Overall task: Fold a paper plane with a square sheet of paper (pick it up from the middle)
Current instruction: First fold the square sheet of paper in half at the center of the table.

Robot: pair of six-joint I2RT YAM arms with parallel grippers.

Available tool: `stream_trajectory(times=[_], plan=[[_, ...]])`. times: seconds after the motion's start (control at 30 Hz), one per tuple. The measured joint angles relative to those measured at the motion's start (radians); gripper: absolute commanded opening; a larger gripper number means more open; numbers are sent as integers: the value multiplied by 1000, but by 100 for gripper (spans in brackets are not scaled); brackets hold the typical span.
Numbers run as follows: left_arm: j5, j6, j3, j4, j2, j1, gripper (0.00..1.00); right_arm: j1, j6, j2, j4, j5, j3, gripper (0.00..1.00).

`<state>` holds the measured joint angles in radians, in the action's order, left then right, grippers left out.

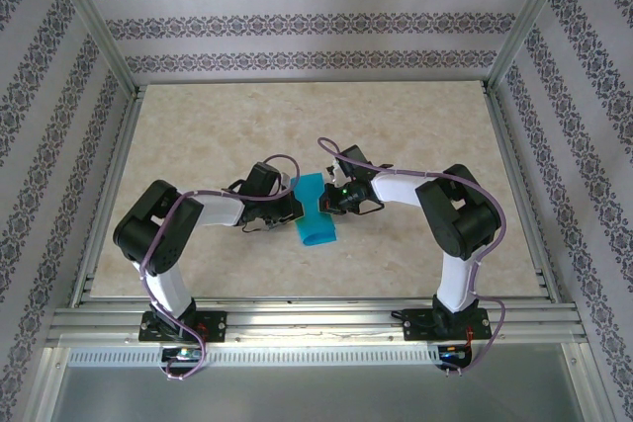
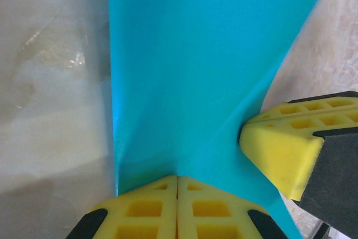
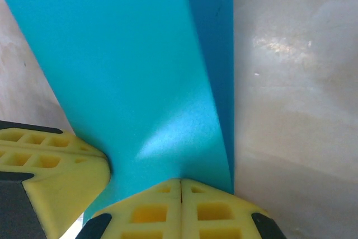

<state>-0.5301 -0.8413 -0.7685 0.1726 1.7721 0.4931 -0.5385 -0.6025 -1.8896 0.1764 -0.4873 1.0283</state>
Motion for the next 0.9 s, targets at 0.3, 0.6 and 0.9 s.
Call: stream_trajectory(times=[0.3, 0.6, 0.9], plan=[[13, -11, -2, -24, -35, -4, 11, 0, 0, 0, 3, 0, 0, 0], [-60, -112, 64, 63, -88, -4, 11, 0, -4, 0, 3, 0, 0, 0], [-71, -120, 115, 95, -55, -5, 14, 0, -4, 0, 3, 0, 0, 0]])
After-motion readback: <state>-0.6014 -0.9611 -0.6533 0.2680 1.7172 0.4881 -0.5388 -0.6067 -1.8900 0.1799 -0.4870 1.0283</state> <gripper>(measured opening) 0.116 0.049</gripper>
